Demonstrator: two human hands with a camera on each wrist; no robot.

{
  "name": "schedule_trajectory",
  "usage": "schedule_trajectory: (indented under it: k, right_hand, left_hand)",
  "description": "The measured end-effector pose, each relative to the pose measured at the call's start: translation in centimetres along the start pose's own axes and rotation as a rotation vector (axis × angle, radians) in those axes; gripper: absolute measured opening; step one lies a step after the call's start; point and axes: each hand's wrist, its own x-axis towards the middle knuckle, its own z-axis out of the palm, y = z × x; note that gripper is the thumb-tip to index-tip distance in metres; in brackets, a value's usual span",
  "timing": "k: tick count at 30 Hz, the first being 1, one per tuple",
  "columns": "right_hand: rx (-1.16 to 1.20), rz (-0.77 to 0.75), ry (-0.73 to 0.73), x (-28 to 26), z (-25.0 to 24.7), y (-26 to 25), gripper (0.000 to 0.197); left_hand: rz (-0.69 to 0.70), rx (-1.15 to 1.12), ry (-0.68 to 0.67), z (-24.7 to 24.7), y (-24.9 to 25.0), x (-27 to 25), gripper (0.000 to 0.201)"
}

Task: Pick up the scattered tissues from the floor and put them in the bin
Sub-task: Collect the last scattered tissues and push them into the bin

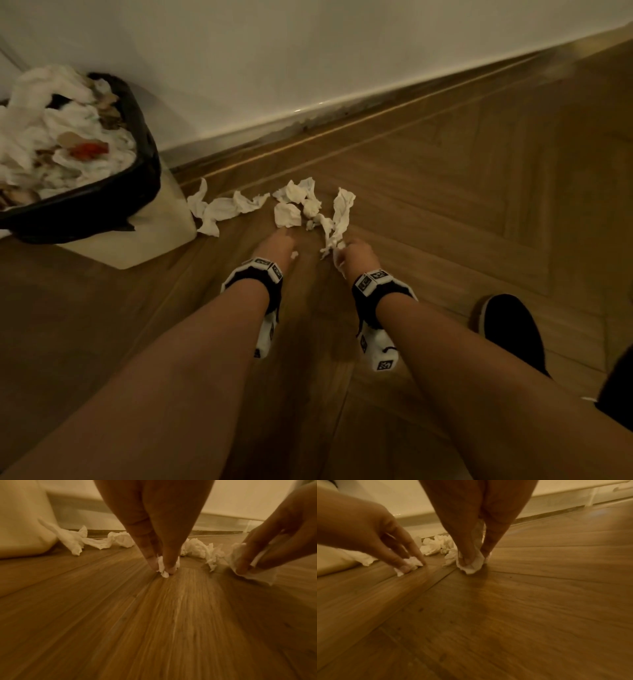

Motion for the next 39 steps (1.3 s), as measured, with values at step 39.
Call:
schedule_trajectory:
  k: [39]
  right_hand:
    - [0.526,-0.469,0.450,-18.1,-23.9,-22.4,0.025]
  left_hand:
    - [-0.097,-0.317,0.852,-28.9,-7.4,-25.8,0.021]
